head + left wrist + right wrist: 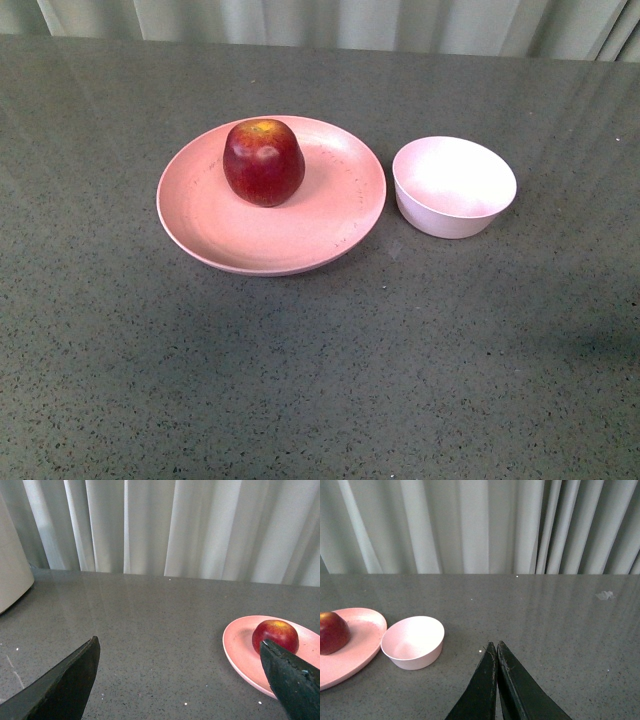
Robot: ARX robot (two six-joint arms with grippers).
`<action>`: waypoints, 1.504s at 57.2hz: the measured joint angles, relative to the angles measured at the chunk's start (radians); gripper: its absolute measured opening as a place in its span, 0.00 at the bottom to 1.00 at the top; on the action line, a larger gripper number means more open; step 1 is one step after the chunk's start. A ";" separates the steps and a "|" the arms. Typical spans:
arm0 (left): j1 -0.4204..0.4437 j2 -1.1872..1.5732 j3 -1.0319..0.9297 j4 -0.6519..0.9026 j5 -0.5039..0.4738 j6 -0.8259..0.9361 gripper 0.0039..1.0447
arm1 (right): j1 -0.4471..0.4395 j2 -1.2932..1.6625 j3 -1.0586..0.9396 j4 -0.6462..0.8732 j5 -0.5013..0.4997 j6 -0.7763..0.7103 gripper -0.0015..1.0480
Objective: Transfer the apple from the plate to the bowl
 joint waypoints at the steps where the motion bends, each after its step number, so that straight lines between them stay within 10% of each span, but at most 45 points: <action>1: 0.000 0.000 0.000 0.000 0.000 0.000 0.92 | 0.000 0.000 0.000 0.000 0.000 0.000 0.02; 6: 0.000 0.000 0.000 0.000 0.000 0.000 0.92 | 0.000 -0.001 0.000 0.000 0.000 -0.001 0.03; 17: 0.069 0.407 0.191 -0.270 0.438 -0.047 0.92 | 0.000 -0.003 0.000 -0.001 -0.002 -0.001 0.33; 40: -0.154 1.085 0.371 0.282 0.289 -0.093 0.92 | 0.000 -0.003 0.000 -0.001 0.000 0.000 0.92; 86: -0.421 1.833 0.819 0.433 0.078 -0.074 0.92 | 0.000 -0.003 0.000 -0.001 0.000 -0.001 0.91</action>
